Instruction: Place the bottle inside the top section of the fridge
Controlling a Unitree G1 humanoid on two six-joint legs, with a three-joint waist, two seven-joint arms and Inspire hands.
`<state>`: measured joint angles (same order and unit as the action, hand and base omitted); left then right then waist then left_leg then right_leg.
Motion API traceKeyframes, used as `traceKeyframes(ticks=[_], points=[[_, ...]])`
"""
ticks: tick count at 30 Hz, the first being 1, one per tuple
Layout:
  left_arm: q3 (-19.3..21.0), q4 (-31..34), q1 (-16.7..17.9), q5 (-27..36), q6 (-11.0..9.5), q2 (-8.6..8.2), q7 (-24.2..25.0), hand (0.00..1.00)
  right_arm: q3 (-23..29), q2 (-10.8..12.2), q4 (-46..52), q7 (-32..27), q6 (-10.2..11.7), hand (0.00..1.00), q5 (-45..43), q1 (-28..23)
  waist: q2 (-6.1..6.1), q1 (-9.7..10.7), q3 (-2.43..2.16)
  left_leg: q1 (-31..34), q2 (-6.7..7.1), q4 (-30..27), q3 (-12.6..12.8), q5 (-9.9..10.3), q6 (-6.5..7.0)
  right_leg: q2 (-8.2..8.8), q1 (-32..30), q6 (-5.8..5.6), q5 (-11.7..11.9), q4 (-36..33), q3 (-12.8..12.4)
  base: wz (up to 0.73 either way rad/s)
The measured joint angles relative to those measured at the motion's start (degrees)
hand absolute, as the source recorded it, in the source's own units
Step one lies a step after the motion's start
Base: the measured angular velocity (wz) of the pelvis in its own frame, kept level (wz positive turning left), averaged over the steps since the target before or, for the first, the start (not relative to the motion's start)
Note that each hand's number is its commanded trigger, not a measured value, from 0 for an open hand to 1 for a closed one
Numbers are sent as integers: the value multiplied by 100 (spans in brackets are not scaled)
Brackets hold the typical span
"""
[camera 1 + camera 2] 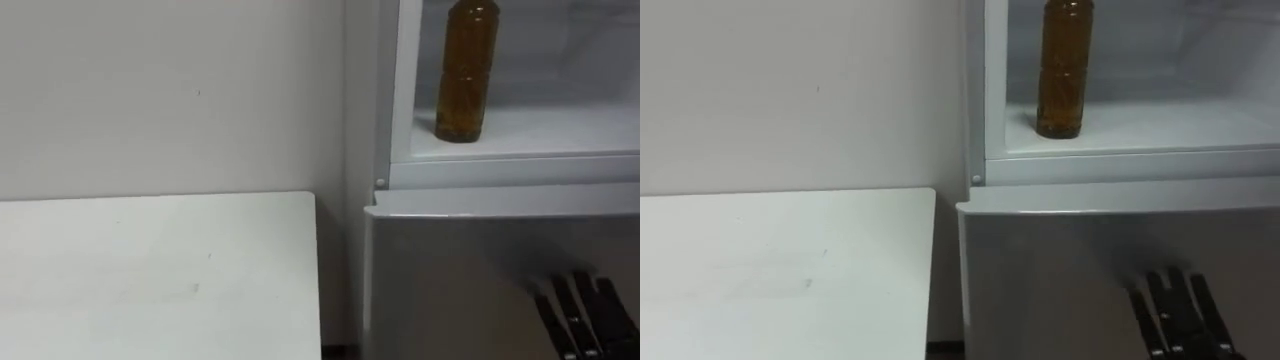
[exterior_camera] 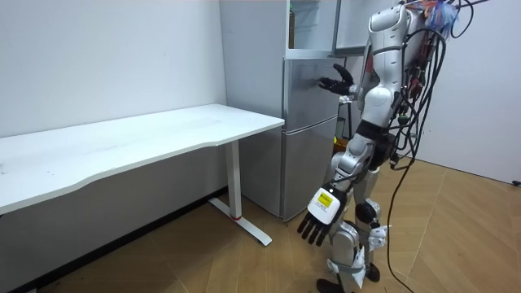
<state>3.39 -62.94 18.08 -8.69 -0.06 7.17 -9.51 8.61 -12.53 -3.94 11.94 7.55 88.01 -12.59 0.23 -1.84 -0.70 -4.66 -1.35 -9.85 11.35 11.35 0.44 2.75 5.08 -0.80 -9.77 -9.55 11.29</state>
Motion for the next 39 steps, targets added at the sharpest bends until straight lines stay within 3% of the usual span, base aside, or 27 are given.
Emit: traceKeyframes(ticks=[8, 12, 17, 21, 29, 39], points=[[99, -7, -2, 64, -6, 4, -5, 0, 127, 184, -765, -191, 11, 0, 300, -94, -20, 78, 27, 10, -2, 26, 36, 2, -3, -10, -29, -2, -5, 36, -32, -1], [102, -10, 3, 201, -12, 9, -89, 0, 287, 179, -1006, -366, 13, 0, 422, -111, -109, 170, 27, 15, -1, 32, 19, 10, -12, -20, -19, -4, -5, 93, -26, 1], [121, 60, 24, 236, -19, 14, -114, 0, 783, 181, -1322, -831, 3, 0, 399, -137, -152, 277, 23, 36, 1, 27, 21, 28, -13, -12, -33, -9, -8, 99, -13, 1], [308, 171, 23, 237, -27, 42, -125, 0, 1264, 180, -1372, -1446, 51, 0, 358, -110, -178, 481, 25, 83, 0, 34, 39, 30, -10, -15, -37, -15, -16, 93, -31, -2], [804, 284, 32, 216, -80, 65, -267, 0, 2049, 167, -1372, -3022, 289, 0, -116, 6, -326, 633, 60, 80, 1, 33, 48, 30, -10, -23, -39, -22, -23, 87, -72, -1], [1138, 397, 57, 216, -72, 70, -266, 0, 2727, 52, -1329, -4862, 374, 0, -1712, 255, -363, 723, 68, 131, 9, 62, 48, 30, -9, -8, -184, -25, -39, 59, -18, 0]])
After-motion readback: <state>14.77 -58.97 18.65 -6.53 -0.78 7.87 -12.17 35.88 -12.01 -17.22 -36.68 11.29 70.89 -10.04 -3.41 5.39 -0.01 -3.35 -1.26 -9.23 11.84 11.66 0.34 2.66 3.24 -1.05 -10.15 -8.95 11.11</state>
